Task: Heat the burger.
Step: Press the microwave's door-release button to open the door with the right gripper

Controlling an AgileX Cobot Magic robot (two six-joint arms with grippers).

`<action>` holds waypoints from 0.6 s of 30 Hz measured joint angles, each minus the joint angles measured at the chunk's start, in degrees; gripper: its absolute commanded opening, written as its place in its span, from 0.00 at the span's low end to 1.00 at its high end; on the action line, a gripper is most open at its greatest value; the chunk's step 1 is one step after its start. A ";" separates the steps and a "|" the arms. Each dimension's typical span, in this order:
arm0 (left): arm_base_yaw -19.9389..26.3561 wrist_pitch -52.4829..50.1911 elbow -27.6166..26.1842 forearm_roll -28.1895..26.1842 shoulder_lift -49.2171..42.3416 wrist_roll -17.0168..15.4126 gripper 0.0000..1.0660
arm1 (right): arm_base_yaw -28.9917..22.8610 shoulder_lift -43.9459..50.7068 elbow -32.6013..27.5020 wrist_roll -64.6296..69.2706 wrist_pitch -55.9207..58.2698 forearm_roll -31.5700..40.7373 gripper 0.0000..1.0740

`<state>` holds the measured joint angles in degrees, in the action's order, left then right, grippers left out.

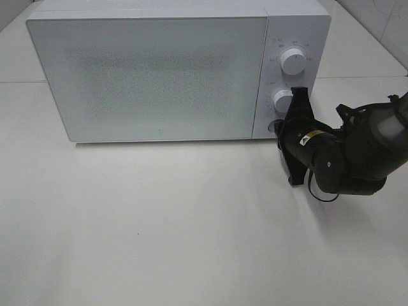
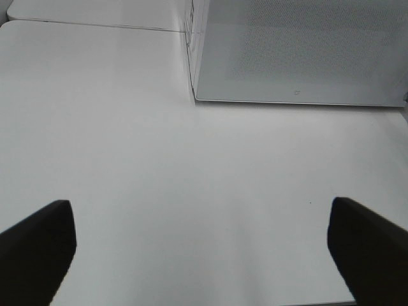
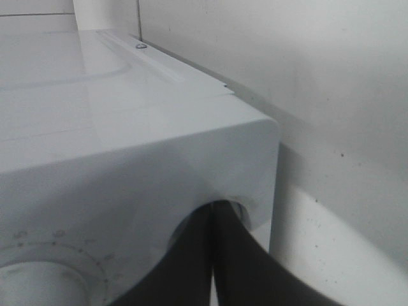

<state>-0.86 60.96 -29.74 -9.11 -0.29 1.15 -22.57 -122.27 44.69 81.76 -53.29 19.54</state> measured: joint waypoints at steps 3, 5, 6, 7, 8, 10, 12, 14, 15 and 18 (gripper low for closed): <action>0.00 0.00 0.00 0.00 0.00 0.00 0.94 | -0.17 -0.40 0.34 -0.57 -0.23 0.80 0.01; 0.00 0.00 0.00 0.00 0.00 0.00 0.94 | -0.46 -0.40 0.74 -1.03 -0.17 1.66 0.01; 0.00 0.00 0.00 0.00 0.00 0.00 0.94 | -0.63 -0.46 1.03 -1.32 -0.11 2.29 0.01; 0.00 0.00 0.00 0.00 0.00 0.00 0.94 | -0.63 -0.46 1.03 -1.32 -0.11 2.29 0.01; 0.00 0.00 0.00 0.00 0.00 0.00 0.94 | -0.69 -0.57 1.49 -1.66 0.06 2.86 0.01; 0.00 0.00 0.00 0.00 0.00 0.00 0.94 | -0.74 -0.74 1.95 -2.01 0.17 2.86 0.01; 0.00 0.00 0.00 0.00 0.00 0.00 0.94 | -0.86 -1.15 2.69 -2.75 0.34 3.84 0.01; 0.00 0.00 0.00 0.00 0.00 0.00 0.94 | -1.09 -1.26 3.04 -3.15 0.52 4.58 0.01; 0.00 0.00 0.00 0.00 0.00 0.00 0.94 | -1.09 -1.26 3.04 -3.15 0.52 4.58 0.01; 0.00 0.00 0.00 0.00 0.00 0.00 0.94 | -1.32 -1.32 3.55 -3.55 1.43 5.67 0.01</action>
<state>-0.86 60.96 -29.74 -9.11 -0.29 1.15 -23.89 -123.59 48.24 78.21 -51.85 25.21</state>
